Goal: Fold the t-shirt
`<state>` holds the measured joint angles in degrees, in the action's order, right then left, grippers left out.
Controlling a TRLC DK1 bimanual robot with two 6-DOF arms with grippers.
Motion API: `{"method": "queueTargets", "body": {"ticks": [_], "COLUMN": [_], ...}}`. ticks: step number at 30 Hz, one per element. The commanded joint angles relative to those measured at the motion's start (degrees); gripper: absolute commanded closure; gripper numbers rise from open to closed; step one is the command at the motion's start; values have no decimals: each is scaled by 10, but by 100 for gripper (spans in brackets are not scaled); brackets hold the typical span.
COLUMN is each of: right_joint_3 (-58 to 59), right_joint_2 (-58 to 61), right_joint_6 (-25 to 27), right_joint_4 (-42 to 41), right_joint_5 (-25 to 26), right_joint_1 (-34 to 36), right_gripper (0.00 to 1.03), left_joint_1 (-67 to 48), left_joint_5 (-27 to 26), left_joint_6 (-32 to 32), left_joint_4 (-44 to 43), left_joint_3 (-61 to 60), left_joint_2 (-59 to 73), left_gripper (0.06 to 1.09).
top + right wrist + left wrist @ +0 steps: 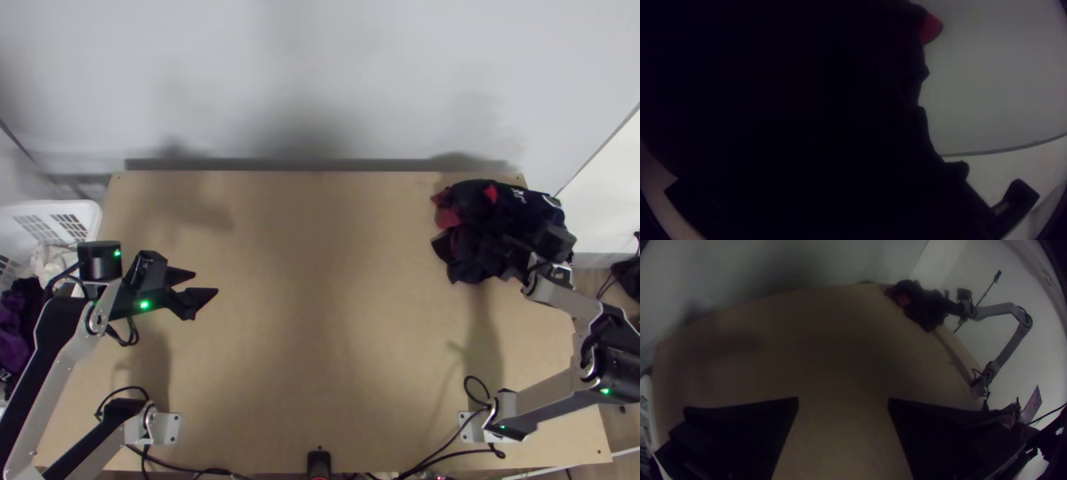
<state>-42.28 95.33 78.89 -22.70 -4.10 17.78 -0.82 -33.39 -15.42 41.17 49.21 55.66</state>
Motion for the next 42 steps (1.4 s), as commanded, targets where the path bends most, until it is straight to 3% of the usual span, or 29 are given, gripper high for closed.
{"method": "queueTargets", "body": {"ticks": [1,6,10,13,26,34,40,42], "right_joint_3": [3,-9,-8,-2,10,40,8,21], "right_joint_2": [9,-10,-40,-59,-157,-207,-240,-257], "right_joint_6": [1,4,3,1,-34,-29,-37,-37], "right_joint_4": [-2,-1,3,3,48,88,293,309], "right_joint_5": [-1,0,-1,-1,-16,-28,-43,-48], "right_joint_1": [4,50,87,104,104,114,125,124], "right_gripper": [59,23,18,3,3,3,4,4], "left_joint_1": [6,6,5,3,-1,-1,-1,-1], "left_joint_5": [4,4,4,4,4,4,4,4], "left_joint_6": [0,0,0,0,4,1,-4,-5], "left_joint_4": [1,3,2,0,7,10,18,18], "left_joint_3": [-4,-4,-3,-3,3,-3,0,-3], "left_joint_2": [-13,-18,-18,-16,-24,-33,-37,-38], "left_gripper": [11,11,11,11,11,11,11,11]}}
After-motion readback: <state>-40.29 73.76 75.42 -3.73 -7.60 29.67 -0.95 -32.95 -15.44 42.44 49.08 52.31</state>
